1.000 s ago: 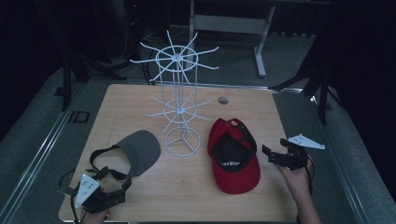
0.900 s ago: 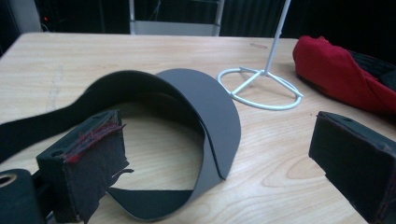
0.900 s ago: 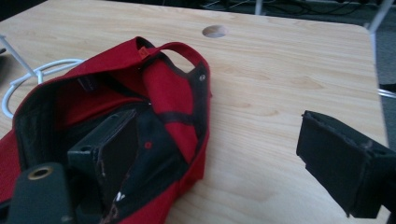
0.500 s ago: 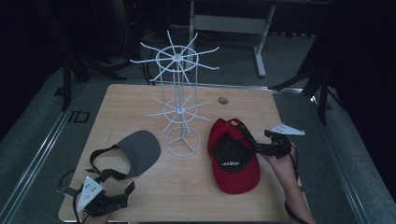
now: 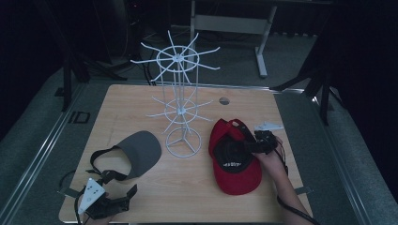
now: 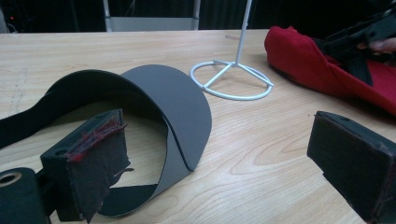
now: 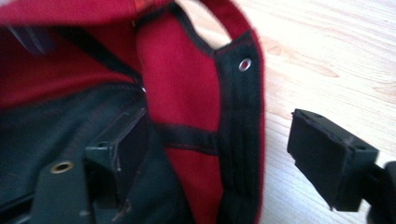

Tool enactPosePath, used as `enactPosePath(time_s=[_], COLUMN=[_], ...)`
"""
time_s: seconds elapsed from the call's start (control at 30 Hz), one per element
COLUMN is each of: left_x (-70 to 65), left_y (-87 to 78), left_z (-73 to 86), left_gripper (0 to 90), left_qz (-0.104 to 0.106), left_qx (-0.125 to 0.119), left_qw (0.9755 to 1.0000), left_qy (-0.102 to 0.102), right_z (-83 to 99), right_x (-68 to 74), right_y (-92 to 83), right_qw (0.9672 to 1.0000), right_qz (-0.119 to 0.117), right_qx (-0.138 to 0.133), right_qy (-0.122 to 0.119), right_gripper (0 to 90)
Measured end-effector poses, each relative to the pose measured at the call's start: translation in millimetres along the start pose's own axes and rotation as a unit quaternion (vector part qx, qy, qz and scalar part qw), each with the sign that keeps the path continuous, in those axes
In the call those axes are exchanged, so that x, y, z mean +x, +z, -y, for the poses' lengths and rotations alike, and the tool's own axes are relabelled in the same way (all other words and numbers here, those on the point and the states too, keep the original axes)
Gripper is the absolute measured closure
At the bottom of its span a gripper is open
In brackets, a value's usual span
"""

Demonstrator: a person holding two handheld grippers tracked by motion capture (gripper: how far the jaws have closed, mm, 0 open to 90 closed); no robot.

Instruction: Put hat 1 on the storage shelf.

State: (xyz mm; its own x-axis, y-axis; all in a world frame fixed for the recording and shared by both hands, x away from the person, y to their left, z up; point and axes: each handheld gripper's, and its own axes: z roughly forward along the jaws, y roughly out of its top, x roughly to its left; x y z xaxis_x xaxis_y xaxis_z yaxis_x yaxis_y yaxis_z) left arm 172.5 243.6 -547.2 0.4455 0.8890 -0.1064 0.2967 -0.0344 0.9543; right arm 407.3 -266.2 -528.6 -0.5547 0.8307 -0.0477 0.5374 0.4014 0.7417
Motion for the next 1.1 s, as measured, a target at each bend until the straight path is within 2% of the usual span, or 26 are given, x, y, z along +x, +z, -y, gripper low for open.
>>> enactPosePath(time_s=[0.07, 0.2, 0.3, 0.33, 0.43, 0.47, 0.6, 0.67, 0.8, 0.93, 1.1], left_x=[-0.1, -1.9, -2.5, -2.4, -1.7, -1.6, -1.5, -1.8, -0.9, -0.6, -0.8], left_y=[-0.2, 1.3, 2.5, 2.5, 1.9, 1.8, 1.5, 1.4, 1.2, 2.0, 0.5], left_z=[-0.2, 0.5, 1.0, 0.9, 0.9, 0.9, 0.9, 0.8, 0.7, 1.0, 0.4], left_gripper=[5.2, 5.2, 5.2, 5.2, 5.2, 5.2, 5.2, 5.2, 5.2, 5.2, 5.2], left_qz=[0.001, 0.002, 0.002, 0.003, 0.0, -0.002, -0.001, -0.003, -0.002, -0.006, -0.01], left_qx=[0.003, 0.011, 0.016, 0.016, 0.015, 0.015, 0.014, 0.016, 0.013, 0.016, 0.015], left_qw=[1.0, 0.9999, 0.9998, 0.9998, 0.9999, 0.9998, 0.9999, 0.9998, 0.9999, 0.9998, 0.9998], left_qy=[0.0, 0.008, 0.012, 0.011, 0.009, 0.009, 0.009, 0.01, 0.008, 0.003, 0.009], right_z=[-0.2, 0.4, 1.2, 1.3, 1.7, 2.2, 1.5, 1.4, 0.0, -5.9, -13.0], right_x=[2.4, 6.1, 8.5, 9.1, 12.5, 14.2, 18.6, 18.7, 15.4, 13.5, 14.0], right_y=[6.5, 14.6, 18.7, 19.3, 21.7, 22.3, 22.6, 21.8, 14.6, -0.1, -14.6], right_qw=[0.9999, 0.9993, 0.9986, 0.9984, 0.9975, 0.9969, 0.9958, 0.9966, 0.9983, 0.9994, 0.9997], right_qz=[0.003, 0.0, -0.003, -0.008, -0.013, -0.013, -0.007, -0.01, -0.022, -0.016, -0.01], right_qx=[0.012, 0.024, 0.036, 0.038, 0.046, 0.045, 0.045, 0.042, 0.027, 0.003, -0.017], right_qy=[-0.007, -0.027, -0.04, -0.04, -0.052, -0.063, -0.079, -0.071, -0.047, -0.031, -0.015], right_gripper=[22.9, 32.3, 44.4, 52.8, 63.9, 67.5, 79.2, 83.1, 84.1, 84.3, 84.4])
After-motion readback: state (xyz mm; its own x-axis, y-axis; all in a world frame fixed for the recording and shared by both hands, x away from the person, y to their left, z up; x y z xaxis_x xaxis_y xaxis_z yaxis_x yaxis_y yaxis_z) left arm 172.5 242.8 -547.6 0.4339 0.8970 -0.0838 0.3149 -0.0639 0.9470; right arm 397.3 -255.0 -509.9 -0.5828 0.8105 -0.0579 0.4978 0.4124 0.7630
